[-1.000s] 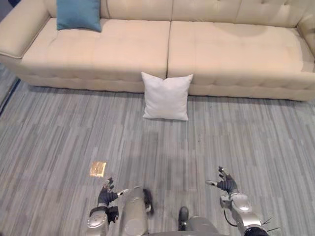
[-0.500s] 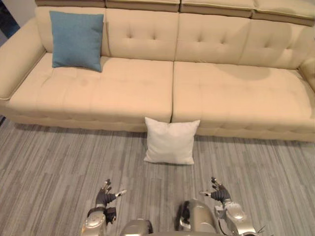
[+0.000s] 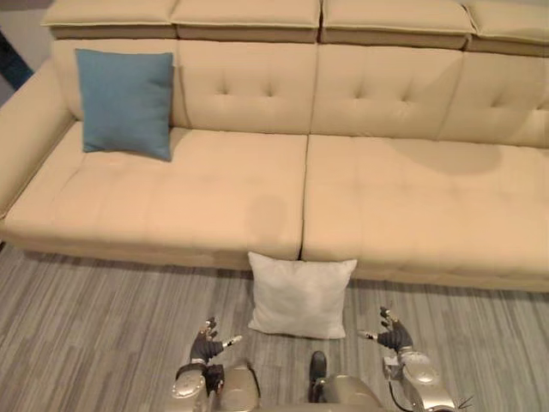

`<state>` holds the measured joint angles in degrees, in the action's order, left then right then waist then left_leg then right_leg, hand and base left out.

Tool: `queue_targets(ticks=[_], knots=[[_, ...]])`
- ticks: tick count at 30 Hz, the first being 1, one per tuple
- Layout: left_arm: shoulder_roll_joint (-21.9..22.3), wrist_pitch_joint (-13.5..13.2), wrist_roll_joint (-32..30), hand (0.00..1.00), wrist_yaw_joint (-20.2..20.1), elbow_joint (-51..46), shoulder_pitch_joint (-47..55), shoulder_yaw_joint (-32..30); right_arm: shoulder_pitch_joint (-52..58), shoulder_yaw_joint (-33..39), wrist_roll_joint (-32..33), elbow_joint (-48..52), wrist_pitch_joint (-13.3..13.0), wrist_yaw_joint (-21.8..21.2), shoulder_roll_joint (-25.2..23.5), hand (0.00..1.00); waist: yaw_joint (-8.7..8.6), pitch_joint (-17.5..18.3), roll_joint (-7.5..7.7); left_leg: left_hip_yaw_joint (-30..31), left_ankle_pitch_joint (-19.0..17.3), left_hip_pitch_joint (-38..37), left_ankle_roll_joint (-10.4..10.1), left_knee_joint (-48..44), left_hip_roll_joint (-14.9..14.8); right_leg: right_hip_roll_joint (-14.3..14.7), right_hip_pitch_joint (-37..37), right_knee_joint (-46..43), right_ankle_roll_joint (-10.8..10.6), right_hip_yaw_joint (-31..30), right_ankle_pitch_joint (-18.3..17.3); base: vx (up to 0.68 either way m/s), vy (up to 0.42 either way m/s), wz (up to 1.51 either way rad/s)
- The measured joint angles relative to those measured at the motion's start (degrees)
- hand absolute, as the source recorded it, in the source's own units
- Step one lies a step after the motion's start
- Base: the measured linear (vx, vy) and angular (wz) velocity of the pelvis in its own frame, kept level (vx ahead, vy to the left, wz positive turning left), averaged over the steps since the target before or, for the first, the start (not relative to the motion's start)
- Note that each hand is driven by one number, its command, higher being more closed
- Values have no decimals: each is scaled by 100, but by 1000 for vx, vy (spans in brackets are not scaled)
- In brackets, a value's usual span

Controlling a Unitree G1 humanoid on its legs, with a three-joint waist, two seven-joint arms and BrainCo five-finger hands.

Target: Pick up cushions and gather them together orderly.

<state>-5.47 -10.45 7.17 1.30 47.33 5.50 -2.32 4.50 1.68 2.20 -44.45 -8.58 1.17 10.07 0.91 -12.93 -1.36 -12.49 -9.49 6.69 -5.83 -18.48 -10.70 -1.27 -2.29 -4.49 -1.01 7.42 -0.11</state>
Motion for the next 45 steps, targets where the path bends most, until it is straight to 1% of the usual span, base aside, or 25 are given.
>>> queue_targets(ticks=[4,5,7,9,10,12,13,15,16,18,19,20,22,25,28,29,31,32,34,35,37,38,41,44,45], knots=[[-138,-2,2,0,10,-5,-14,-66,-124,-132,-9,-2,-2,18,16,0,6,-28,6,-338,-81,63,131,9,139,-123,-304,-92,-138,-315,14,54,116,-34],[-260,-3,6,0,26,-8,-156,-66,-328,-198,-11,-8,-6,33,17,0,-11,-158,6,-357,-85,261,139,-147,137,-154,-559,-329,-195,-347,-31,-25,59,-18],[-408,-6,85,0,81,-77,-514,-66,-703,-215,-9,-65,-7,136,52,0,6,-497,16,-348,-115,587,183,-512,96,-186,-974,-806,-203,-371,-99,-111,65,-14],[-576,-68,295,0,214,-208,-1024,-71,-1256,-216,0,-73,-16,283,137,0,25,-895,36,-323,-302,1165,317,-1107,28,-286,-1660,-1630,-212,-362,-377,-235,104,0],[-601,-96,399,0,262,-223,-1135,-76,-1356,-218,6,-73,-16,318,161,0,30,-942,35,-322,-364,1338,347,-1283,0,-299,-1859,-1850,-204,-357,-447,-210,87,6],[-651,-144,704,0,385,-238,-1602,-245,-1766,-221,60,-106,-25,456,216,0,93,-1129,40,-280,-676,2024,479,-1883,-124,-320,-2588,-2521,-197,-328,-707,-252,31,-1],[-666,-147,928,0,448,-234,-1984,-338,-2087,-224,103,-169,-21,550,290,0,107,-1253,39,-198,-797,2550,504,-2239,-144,-376,-3107,-2900,-167,-284,-795,-312,1,7],[-677,-210,1198,0,546,-226,-2599,-594,-2653,-228,219,-312,-2,701,365,0,102,-1404,43,-193,-815,3429,535,-2652,-290,-396,-3933,-3248,-153,-225,-841,-230,-33,9],[-678,-227,1260,0,565,-217,-2753,-687,-2814,-233,234,-348,5,746,383,0,105,-1484,46,-192,-812,3618,538,-2744,-331,-406,-4105,-3335,-141,-198,-834,-171,-44,-1],[-684,-245,1384,0,655,-175,-3392,-952,-3450,-225,246,-397,10,896,444,0,108,-1692,92,-185,-820,4378,555,-3132,-433,-466,-4870,-3737,-107,-157,-848,-131,-42,-2],[-697,-254,1497,0,695,-174,-3836,-1071,-3991,-226,284,-449,9,1001,505,0,101,-1786,83,-193,-799,4982,587,-3407,-538,-474,-5469,-4002,-87,-168,-831,-96,-40,-4],[-699,-257,1509,0,738,-174,-3979,-1096,-4195,-222,296,-485,11,1047,521,0,102,-1832,97,-185,-783,5176,597,-3501,-561,-476,-5664,-4108,-78,-173,-818,-89,-43,-8],[-691,-268,1585,0,855,-183,-4587,-1118,-5008,-219,300,-551,12,1194,569,0,127,-1866,110,-135,-796,6112,669,-4083,-715,-480,-6620,-4694,-35,-186,-875,-36,-29,-14],[-638,-267,1591,0,909,-183,-5243,-1026,-5881,-224,491,-592,15,1360,621,0,126,-1881,110,-61,-848,6941,740,-4683,-847,-510,-7426,-5308,-36,-181,-998,-29,-29,-4],[-637,-267,1599,0,932,-184,-5645,-801,-6268,-226,690,-616,27,1502,609,0,116,-1881,109,12,-916,7282,794,-4929,-849,-571,-7760,-5589,5,-157,-1080,-78,-23,6],[-649,-271,1622,0,972,-189,-5868,-713,-6408,-227,748,-668,27,1553,595,0,110,-1879,108,36,-962,7435,862,-4980,-853,-576,-7905,-5638,17,-142,-1086,-121,-13,0],[-655,-272,1651,0,1032,-211,-6135,-659,-6644,-227,814,-680,26,1648,580,0,93,-1878,108,34,-978,7640,834,-4979,-863,-582,-8103,-5609,34,-126,-1071,-156,3,-12],[-657,-271,1663,100,1113,-234,-6328,-599,-6939,-227,906,-698,34,1761,476,100,53,-1878,108,-16,-979,7789,837,-4951,-946,-588,-8237,-5494,16,-76,-998,-124,17,-22],[-658,-271,1695,100,1159,-235,-6447,-522,-7107,-218,938,-698,40,1784,377,100,11,-1878,108,-30,-973,7869,827,-4928,-961,-593,-8307,-5423,8,-54,-944,-98,34,-22],[-635,-269,1696,100,1171,-276,-6653,-312,-7276,-216,1030,-687,41,1912,269,100,-20,-1879,108,-38,-953,7976,800,-4941,-993,-592,-8395,-5379,19,-25,-841,-89,54,-18],[-571,-261,1697,100,1213,-374,-6795,-158,-7302,-219,1109,-607,44,2000,227,100,-22,-1880,106,-58,-946,8017,796,-4957,-1022,-592,-8445,-5389,4,-19,-818,-48,39,-10],[-483,-254,1698,100,1334,-522,-6867,-81,-7301,-222,1132,-502,44,2033,217,100,-29,-1880,106,-66,-916,8035,831,-4975,-1026,-594,-8486,-5444,70,-30,-776,-20,37,-7],[-520,-235,1700,100,1578,-630,-6829,-59,-7281,-349,1182,-221,58,2170,222,100,-60,-1880,106,-95,-912,8021,830,-5021,-1067,-592,-8535,-5535,84,-37,-789,-10,23,-4],[-622,-224,1695,100,1715,-985,-6656,-44,-7104,-600,1194,248,82,2225,214,100,-110,-1878,108,-168,-912,7924,828,-5023,-1102,-588,-8520,-5584,85,-68,-792,-30,18,-1],[-627,-225,1693,100,1779,-1156,-6576,-2,-6880,-673,1196,653,83,2225,216,100,-128,-1875,106,-187,-913,7880,828,-5046,-1125,-577,-8498,-5605,85,-85,-792,-76,31,-4]])
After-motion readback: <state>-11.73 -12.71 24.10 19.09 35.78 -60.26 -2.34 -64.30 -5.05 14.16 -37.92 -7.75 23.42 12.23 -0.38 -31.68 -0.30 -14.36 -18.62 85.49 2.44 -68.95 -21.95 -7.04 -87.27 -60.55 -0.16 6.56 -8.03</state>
